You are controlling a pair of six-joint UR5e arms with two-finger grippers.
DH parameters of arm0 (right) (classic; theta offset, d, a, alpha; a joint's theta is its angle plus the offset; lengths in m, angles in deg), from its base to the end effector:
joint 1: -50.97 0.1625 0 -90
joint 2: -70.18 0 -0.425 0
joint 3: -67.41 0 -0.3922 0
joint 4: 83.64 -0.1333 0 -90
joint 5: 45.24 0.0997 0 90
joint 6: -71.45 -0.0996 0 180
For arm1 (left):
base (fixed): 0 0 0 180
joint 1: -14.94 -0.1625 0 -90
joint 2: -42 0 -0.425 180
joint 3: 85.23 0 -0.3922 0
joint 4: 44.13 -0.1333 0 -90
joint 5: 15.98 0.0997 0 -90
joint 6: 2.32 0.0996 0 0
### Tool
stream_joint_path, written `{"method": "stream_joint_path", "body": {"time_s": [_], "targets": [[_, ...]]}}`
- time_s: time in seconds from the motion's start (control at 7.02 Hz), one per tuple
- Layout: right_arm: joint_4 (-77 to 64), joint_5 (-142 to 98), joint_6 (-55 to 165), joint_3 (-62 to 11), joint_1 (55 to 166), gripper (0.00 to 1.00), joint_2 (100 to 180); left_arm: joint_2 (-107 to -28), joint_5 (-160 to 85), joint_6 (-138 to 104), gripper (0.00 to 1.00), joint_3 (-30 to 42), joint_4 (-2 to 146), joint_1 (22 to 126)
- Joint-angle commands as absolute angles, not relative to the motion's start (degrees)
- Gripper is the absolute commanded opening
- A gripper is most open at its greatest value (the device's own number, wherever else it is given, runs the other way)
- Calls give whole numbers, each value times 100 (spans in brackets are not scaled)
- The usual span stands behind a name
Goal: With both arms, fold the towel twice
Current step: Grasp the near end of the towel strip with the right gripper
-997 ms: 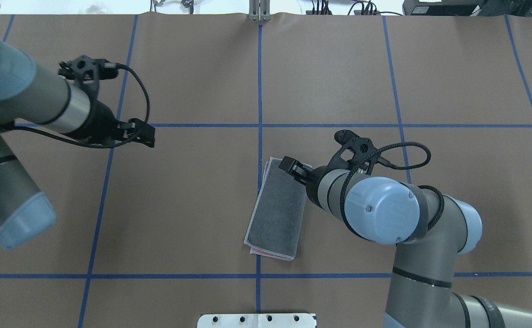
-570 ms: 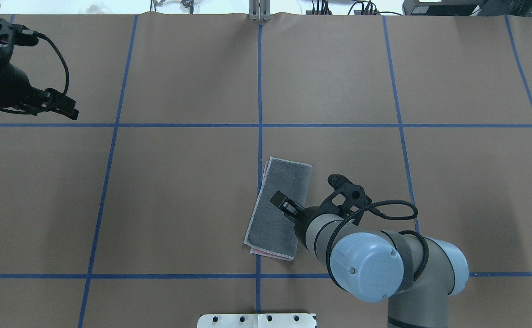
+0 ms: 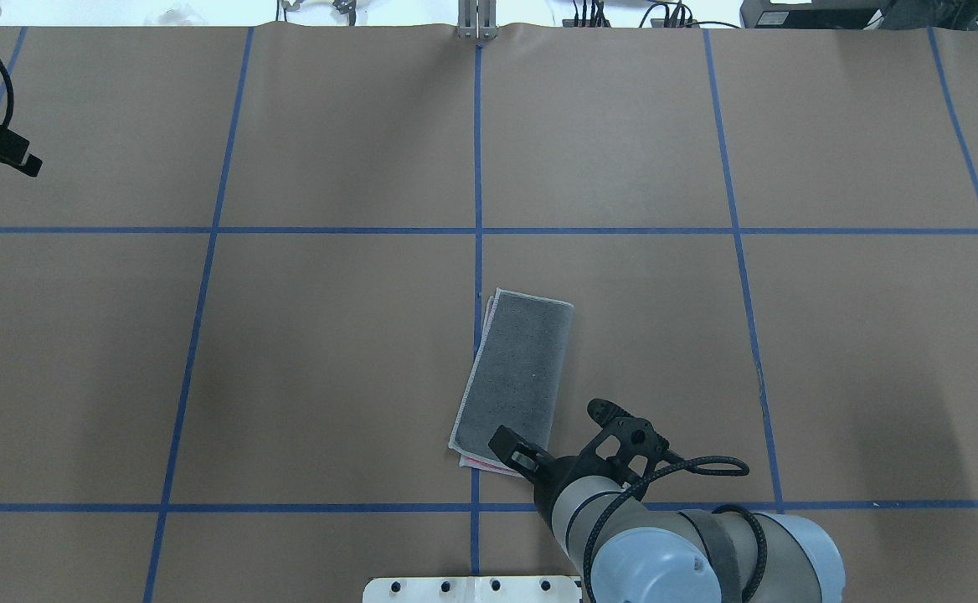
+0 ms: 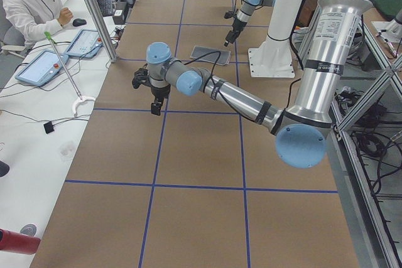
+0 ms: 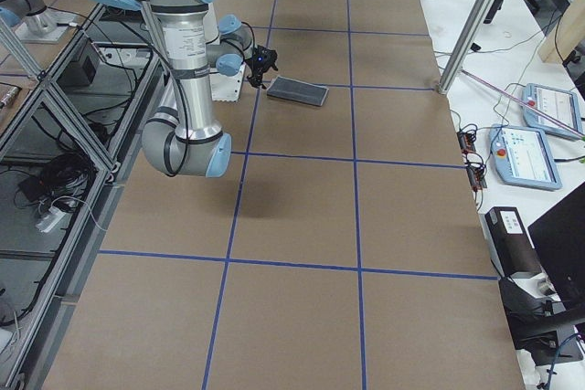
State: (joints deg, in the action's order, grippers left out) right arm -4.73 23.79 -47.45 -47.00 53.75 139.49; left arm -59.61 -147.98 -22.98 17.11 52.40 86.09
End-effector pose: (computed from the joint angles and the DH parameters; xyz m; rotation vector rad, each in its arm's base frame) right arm -0.5509 -0.1959 0.2512 0.1105 -1.0412 0.6819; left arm 0.1203 -0.5585 0.4328 0.2359 0.8445 0.1654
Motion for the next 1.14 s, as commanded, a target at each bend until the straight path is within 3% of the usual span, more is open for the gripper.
{"method": "stream_joint_path", "body": {"time_s": [0.0,0.14,0.71,1.0], "targets": [[-471,2341,-4746,-4406,5264,91,13936,-5960,-14843,-2183,100,1637,5246,8683],[-471,2332,-4772,-4308,5264,83,13944,-5960,-14843,-2183,100,1637,5238,8692],[-462,2323,-4711,-4158,5264,75,13822,-5960,-14878,-2192,100,1637,5237,8692],[-462,2297,-4764,-4061,5264,62,13707,-5960,-14878,-2200,100,1637,5237,8692]]}}
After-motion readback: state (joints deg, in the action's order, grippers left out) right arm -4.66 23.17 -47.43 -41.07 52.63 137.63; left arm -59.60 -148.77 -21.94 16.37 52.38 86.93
